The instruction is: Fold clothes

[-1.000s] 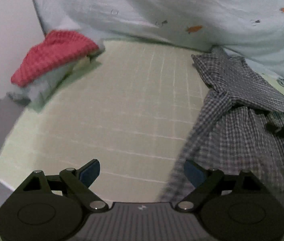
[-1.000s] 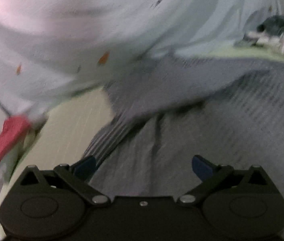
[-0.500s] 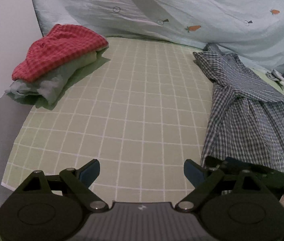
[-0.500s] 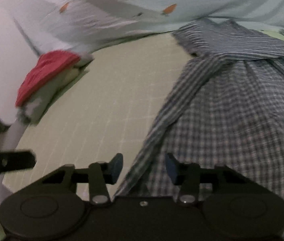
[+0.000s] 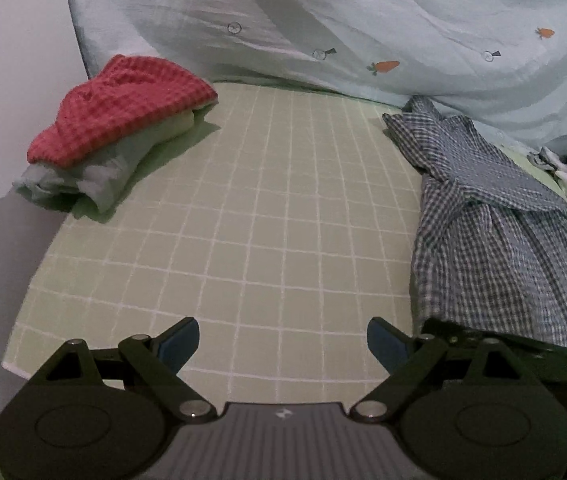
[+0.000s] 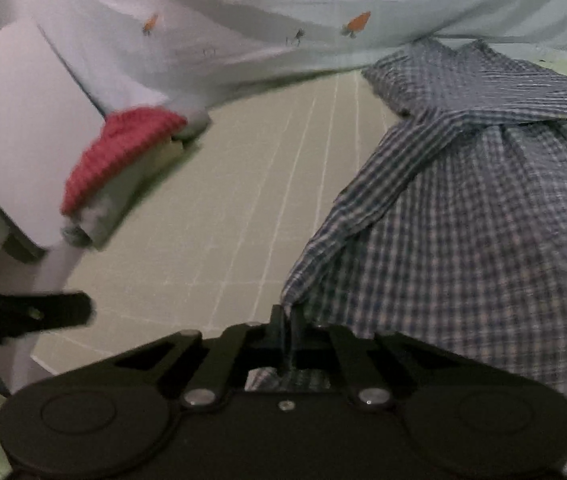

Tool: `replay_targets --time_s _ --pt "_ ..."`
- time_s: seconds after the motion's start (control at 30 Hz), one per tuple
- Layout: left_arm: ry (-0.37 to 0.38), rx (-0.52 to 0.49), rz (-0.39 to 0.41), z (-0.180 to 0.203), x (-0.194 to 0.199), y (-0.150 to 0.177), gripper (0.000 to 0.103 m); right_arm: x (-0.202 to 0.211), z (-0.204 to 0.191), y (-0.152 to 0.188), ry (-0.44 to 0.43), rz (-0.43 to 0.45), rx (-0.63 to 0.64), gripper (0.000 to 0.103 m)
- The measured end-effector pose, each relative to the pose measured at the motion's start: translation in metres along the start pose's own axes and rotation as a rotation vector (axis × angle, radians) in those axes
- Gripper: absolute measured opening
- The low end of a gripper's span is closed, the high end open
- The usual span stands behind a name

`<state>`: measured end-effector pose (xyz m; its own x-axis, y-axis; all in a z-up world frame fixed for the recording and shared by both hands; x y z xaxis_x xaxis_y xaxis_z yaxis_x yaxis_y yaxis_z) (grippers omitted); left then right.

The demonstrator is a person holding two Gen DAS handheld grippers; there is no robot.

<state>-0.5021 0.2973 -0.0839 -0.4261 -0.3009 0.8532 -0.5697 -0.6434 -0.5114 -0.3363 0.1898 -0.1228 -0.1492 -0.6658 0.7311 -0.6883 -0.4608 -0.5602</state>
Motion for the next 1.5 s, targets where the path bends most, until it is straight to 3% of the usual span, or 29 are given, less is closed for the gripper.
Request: replay_targets --time_s 0.37,0.57,0.77,1.17,1.4,1.5 --pt "0.087 -0.053 -0.053 0.099 -0.023 0.002 0.091 0.063 0.088 -0.01 -0.016 0.035 -0.108 0.003" --pt "0.107 -0.145 -0.124 0.158 -0.045 0.018 0.091 0.078 0.139 -0.005 0.023 0.017 -0.169 0.003" --pt "0.107 -0.195 -0.195 0.192 -0.065 0.029 0.091 0.081 0.175 -0.003 0.057 -0.003 -0.202 0.003" --pt "0.025 -0.231 -0.343 0.199 -0.097 0.038 0.091 0.053 0.19 -0.006 0.158 -0.118 -0.136 0.006" --pt "0.007 -0.148 -0.258 0.186 -0.09 0.002 0.091 0.063 0.199 -0.029 0.192 -0.122 -0.144 0.028" --pt "-0.008 -0.089 -0.214 0.179 -0.089 -0.019 0.092 0.069 0.214 -0.049 0.221 -0.067 -0.17 0.034"
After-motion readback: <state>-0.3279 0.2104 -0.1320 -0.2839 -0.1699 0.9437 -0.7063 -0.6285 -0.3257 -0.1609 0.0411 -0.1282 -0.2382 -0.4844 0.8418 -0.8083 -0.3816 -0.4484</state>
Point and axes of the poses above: each gripper's, at about its wrist camera, not at the fingertips, and x roughly against the way its jaws point, z to its right, y to its underside, the point moved 1 cm from there along -x, roughly the way its jaws point, and after that the axes turned 7 degrees about -z, right-handed, at the moved point
